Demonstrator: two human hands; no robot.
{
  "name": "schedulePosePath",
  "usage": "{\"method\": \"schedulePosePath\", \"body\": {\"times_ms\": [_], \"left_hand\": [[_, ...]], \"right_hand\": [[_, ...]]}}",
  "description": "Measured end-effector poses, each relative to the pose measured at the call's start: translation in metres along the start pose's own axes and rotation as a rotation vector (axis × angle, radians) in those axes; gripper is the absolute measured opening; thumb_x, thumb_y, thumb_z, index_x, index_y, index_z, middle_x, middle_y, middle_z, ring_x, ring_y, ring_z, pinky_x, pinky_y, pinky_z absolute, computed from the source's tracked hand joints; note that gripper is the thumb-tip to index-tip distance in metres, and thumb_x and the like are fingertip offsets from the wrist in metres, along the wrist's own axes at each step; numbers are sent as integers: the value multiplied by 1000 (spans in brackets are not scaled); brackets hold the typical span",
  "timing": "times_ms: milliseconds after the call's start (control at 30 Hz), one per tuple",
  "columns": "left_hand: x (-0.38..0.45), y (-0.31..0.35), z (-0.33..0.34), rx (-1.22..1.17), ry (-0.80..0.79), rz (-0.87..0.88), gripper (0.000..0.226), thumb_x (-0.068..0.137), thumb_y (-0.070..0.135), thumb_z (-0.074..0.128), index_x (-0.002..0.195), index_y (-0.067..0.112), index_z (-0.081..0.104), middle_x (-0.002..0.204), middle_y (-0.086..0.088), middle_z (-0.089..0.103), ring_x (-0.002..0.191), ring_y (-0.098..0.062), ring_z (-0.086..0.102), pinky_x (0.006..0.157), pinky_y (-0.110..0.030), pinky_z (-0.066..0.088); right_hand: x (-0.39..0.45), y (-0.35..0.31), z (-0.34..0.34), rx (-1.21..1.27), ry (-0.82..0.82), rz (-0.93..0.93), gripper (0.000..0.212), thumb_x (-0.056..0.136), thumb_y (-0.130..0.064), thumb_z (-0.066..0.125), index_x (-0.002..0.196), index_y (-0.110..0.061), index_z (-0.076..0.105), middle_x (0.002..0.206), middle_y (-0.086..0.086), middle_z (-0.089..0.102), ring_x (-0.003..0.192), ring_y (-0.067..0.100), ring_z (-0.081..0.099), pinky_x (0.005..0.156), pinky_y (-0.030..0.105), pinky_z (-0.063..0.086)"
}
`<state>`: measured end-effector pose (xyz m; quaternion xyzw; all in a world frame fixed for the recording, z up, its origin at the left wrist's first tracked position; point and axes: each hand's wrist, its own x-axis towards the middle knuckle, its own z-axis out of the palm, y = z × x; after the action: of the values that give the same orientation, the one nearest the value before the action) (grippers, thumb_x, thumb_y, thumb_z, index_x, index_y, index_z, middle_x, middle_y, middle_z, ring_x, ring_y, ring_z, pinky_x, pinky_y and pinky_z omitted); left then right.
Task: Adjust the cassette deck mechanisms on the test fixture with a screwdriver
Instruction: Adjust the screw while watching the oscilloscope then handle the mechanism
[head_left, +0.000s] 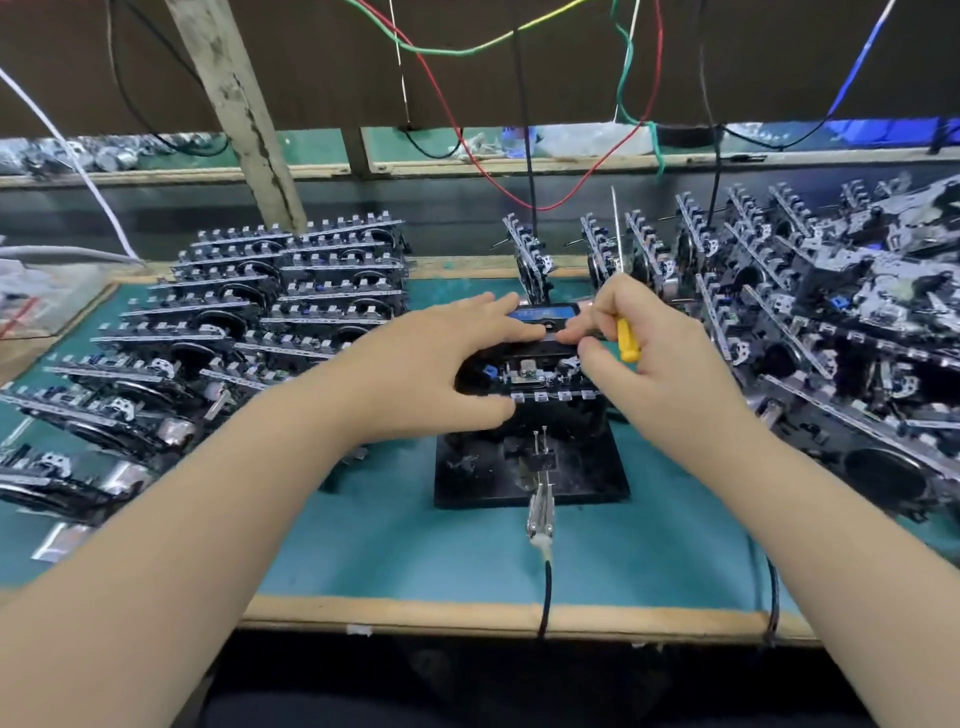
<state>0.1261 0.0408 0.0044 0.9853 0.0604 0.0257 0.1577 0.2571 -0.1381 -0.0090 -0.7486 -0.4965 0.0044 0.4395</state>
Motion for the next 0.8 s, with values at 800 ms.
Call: {"method": "schedulePosePath", "body": {"times_ms": [800], "left_hand": [[-22, 20, 67, -227, 453, -154, 79, 62, 59, 81, 130, 43, 44, 169, 7, -7, 155, -17, 6, 114, -40, 32]], "right_hand": [[-12, 5, 2, 85, 48, 99, 30, 91, -6, 53, 78, -27, 37, 99, -13, 74, 108, -9, 61, 87, 32, 48]]}}
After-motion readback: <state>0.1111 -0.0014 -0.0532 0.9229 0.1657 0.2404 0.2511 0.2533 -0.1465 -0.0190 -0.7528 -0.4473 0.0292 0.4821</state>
